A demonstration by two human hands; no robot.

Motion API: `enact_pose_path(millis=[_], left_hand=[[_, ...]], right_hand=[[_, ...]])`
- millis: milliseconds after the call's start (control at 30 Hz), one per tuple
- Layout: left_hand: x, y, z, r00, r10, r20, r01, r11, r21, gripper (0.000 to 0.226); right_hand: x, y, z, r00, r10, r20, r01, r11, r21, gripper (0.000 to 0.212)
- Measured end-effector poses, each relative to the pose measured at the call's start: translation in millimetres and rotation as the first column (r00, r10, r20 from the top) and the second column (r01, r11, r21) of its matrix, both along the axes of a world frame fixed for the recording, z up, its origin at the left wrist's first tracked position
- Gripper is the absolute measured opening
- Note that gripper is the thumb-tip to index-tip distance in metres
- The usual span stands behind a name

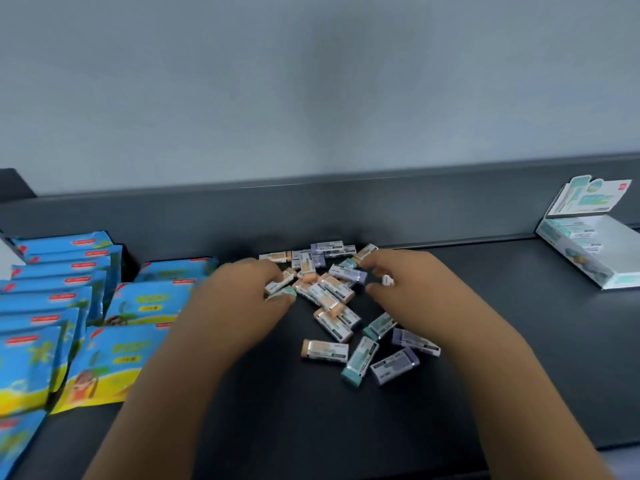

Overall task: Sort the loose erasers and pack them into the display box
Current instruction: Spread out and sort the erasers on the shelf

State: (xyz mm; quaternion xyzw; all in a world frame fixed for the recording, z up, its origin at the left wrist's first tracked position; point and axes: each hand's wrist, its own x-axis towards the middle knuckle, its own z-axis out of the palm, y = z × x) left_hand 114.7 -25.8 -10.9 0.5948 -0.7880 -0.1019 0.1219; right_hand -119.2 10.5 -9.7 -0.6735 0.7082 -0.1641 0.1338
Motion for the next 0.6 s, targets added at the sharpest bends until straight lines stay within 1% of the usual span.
enact_pose_path(millis=[100,167,267,333,400,433,533,600], left_hand=[[0.1,-3.0,-4.4,0.998,-0.043,0.044,0.042,0.999,0.022,0.029],[-1.8,-3.6,-8.1,0.996,-0.068,0.064,0.067,0.998,0.014,0.029],[-8.3,0.7,-12.9,0.989,-0.133,0.062,0.134,0.991,-0.014,0.033],[-14.5,7.9,-11.9,0.982,-0.189,0.023,0.189,0.982,-0.007,0.031],[-20.3,16.9,-9.2,0.968,-0.250,0.016,0.250,0.968,0.002,0.027],[-23.0,21.2,-8.6,0.960,-0.278,0.017,0.278,0.961,0.008,0.027],[-33.2,35.9,-6.9,0.932,-0.363,-0.004,0.363,0.932,0.007,0.032],[-41.3,45.0,-7.6,0.915,-0.403,0.024,0.403,0.915,0.005,0.037]], right_hand=[[-6.5,-0.7,1.5,0.999,-0.050,0.009,0.050,0.999,0.001,0.041],[-12.7,0.9,3.3,0.999,-0.052,-0.006,0.052,0.999,0.002,0.038],[-19.5,6.9,7.1,0.998,0.026,-0.065,-0.022,0.998,0.059,0.022],[-21.3,12.2,10.4,0.989,0.086,-0.122,-0.069,0.988,0.138,0.024],[-19.9,16.2,12.4,0.974,0.149,-0.172,-0.108,0.969,0.223,0.030],[-18.3,17.1,12.0,0.969,0.170,-0.182,-0.124,0.963,0.240,0.032],[-12.8,15.1,4.9,0.953,0.193,-0.235,-0.149,0.970,0.192,0.032],[-9.8,11.9,-2.2,0.958,0.182,-0.223,-0.152,0.978,0.146,0.028]])
